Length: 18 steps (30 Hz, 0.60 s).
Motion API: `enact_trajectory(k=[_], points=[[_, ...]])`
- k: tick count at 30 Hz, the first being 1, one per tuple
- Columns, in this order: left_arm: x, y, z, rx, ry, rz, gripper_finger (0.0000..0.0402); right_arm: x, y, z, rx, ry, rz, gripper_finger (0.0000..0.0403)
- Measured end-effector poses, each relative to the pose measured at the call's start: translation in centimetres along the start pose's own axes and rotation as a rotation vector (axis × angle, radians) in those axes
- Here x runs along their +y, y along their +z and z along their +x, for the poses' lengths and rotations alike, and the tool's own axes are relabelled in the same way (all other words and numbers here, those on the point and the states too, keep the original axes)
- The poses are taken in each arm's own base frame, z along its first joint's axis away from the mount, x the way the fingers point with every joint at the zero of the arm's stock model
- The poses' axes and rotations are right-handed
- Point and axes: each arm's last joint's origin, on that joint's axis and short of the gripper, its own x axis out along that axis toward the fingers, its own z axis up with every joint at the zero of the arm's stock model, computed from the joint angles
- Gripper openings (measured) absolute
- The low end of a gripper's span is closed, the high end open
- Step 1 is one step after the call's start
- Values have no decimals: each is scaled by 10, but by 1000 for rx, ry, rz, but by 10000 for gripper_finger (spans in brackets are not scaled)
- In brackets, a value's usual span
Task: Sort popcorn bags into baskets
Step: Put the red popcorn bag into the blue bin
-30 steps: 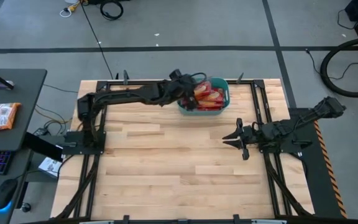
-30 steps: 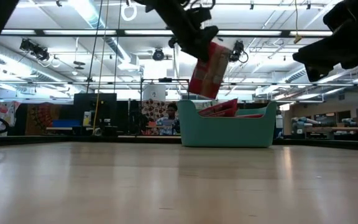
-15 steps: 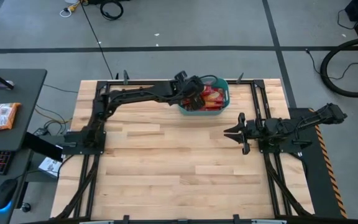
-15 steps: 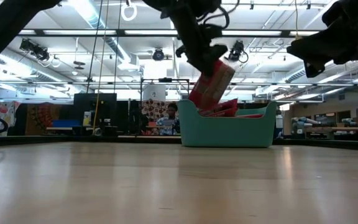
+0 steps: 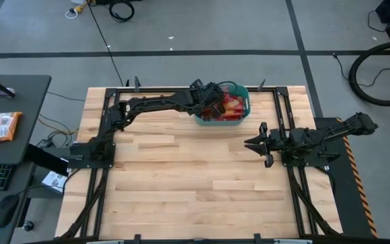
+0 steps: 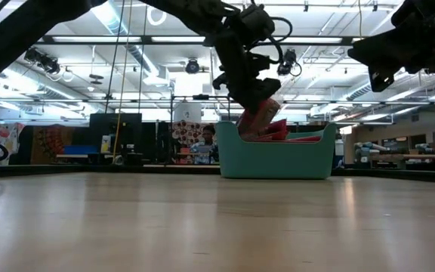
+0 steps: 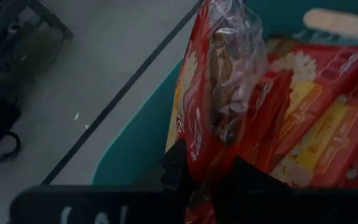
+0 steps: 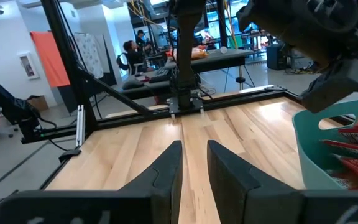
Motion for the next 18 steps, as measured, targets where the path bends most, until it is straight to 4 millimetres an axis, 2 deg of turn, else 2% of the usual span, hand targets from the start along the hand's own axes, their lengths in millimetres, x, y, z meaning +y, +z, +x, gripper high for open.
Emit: enact_trajectory(k=[4, 8, 12, 18], points=[[-3, -3, 7, 5, -2, -35, 52, 0, 0, 0, -1, 0, 1, 80], [-10, -4, 4, 6, -57, -50, 61, 0, 0, 0, -2, 0, 21, 80], [-19, -3, -1, -9, -100, -59, 91, 0, 0, 0, 5, -1, 16, 80], [-32, -2, -1, -18, -322, -74, 151, 0, 0, 0, 4, -1, 15, 80]])
